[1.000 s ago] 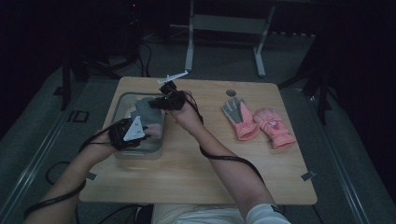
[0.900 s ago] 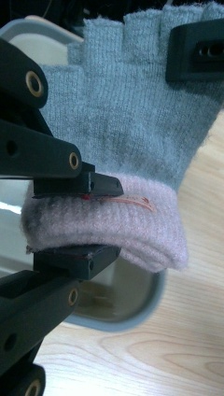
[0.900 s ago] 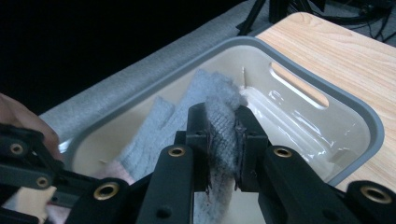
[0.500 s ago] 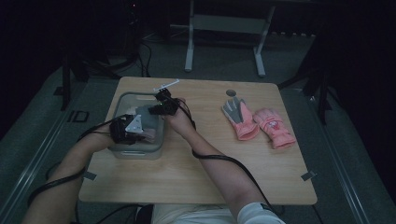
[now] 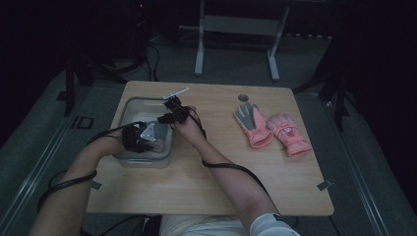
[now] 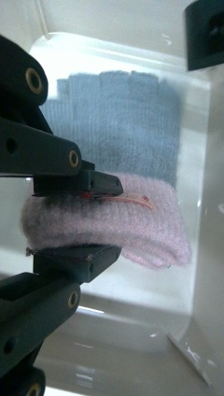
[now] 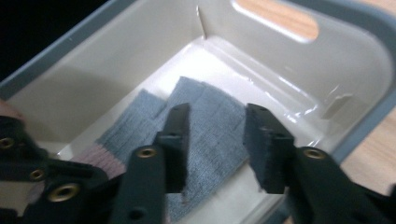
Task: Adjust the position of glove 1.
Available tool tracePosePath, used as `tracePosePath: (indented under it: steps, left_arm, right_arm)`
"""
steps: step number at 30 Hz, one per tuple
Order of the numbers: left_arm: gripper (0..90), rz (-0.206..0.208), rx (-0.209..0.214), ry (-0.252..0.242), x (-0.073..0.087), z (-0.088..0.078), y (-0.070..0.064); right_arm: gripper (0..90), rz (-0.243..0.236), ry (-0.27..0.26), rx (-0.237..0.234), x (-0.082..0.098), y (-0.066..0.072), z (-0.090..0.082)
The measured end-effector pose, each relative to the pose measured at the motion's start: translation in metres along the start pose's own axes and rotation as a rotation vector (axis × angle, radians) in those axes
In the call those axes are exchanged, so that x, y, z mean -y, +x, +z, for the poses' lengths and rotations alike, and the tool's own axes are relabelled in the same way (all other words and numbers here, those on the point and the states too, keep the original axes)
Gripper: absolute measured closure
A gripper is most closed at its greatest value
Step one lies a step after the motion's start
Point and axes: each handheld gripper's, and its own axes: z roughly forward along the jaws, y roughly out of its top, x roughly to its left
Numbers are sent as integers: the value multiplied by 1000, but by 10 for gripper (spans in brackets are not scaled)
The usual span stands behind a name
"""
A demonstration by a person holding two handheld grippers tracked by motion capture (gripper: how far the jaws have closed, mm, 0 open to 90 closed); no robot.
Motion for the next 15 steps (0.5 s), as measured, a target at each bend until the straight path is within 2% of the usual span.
tracePosePath:
  steps: [4, 5, 6, 7, 8, 9, 10, 13, 15]
  left_arm:
    - [661, -7, -2, 0, 0, -1, 1]
    - [642, -20, -1, 0, 0, -1, 1]
    - [606, -46, -10, 4, 0, -2, 1]
    - [540, -46, -10, 4, 0, -2, 1]
    - [445, -123, -17, 16, 0, -3, 3]
    - [410, -123, -17, 16, 0, -3, 3]
    - [353, -177, -30, 8, 0, -6, 4]
    - [234, -218, -51, -10, -1, -12, 5]
    - [183, -254, -32, -56, -3, -20, 6]
  right_arm:
    - [510, -12, -29, -14, -1, 2, -10]
    - [494, -12, -38, -18, -1, 2, -13]
    - [478, -13, -46, -25, -1, 3, -15]
    - [478, -13, -46, -25, -1, 3, -15]
    - [412, -15, -54, -51, -1, 4, -20]
    - [412, -15, -54, -51, -1, 4, -20]
    - [362, -27, -62, -75, -1, 5, -25]
    - [283, -48, -57, -115, 1, 5, -30]
    - [259, -67, -65, -131, 2, 7, -34]
